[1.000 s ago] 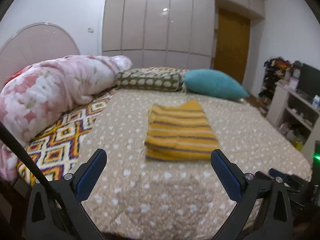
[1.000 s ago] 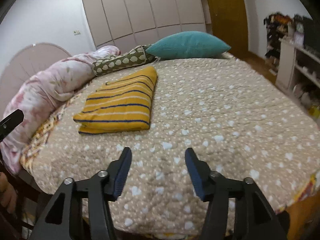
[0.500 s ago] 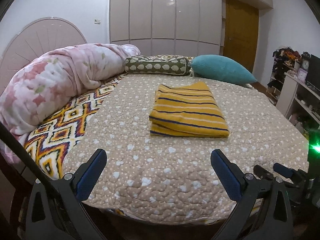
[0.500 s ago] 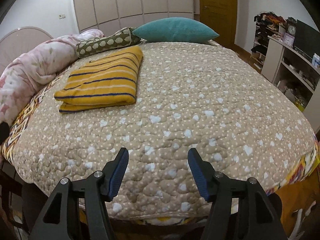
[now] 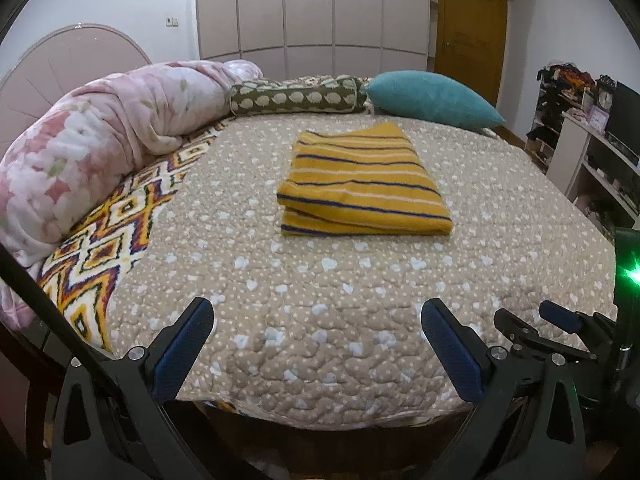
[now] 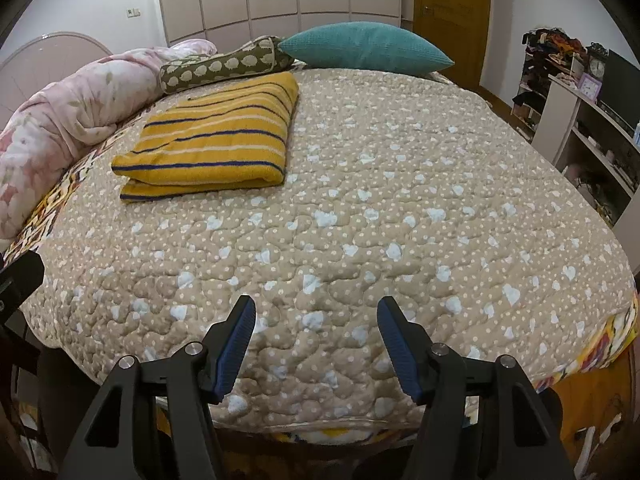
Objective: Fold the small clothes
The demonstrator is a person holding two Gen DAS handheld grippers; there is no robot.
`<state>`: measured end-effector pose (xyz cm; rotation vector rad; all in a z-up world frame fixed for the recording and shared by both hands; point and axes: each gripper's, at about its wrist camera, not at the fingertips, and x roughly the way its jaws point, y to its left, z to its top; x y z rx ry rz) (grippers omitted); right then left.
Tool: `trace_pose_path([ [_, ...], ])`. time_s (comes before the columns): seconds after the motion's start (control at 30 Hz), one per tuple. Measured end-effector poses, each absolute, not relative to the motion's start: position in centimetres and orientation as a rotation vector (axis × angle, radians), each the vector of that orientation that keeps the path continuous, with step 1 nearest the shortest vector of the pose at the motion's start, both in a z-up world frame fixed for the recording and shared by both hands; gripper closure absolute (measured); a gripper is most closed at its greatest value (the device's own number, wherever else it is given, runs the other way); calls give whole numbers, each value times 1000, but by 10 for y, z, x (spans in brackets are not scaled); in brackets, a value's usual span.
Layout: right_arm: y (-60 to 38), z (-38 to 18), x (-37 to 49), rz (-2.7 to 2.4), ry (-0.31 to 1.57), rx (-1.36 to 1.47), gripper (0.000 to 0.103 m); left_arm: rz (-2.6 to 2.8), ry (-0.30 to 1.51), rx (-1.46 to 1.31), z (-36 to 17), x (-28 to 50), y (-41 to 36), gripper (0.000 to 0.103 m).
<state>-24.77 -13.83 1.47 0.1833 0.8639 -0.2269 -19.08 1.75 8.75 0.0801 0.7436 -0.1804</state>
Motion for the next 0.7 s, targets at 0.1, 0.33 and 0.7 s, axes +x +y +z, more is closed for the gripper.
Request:
trace_pose_path([
  [0.1, -137, 12, -246, -223, 877, 178, 34, -180, 760, 80, 85, -189, 18, 0],
  [0.33, -133, 9, -244, -211, 893, 161, 32, -181, 790, 82, 80, -186, 17, 0],
  [0.7, -129, 1, -241, -200, 922, 149, 31, -161, 847, 80, 69, -180, 20, 0],
])
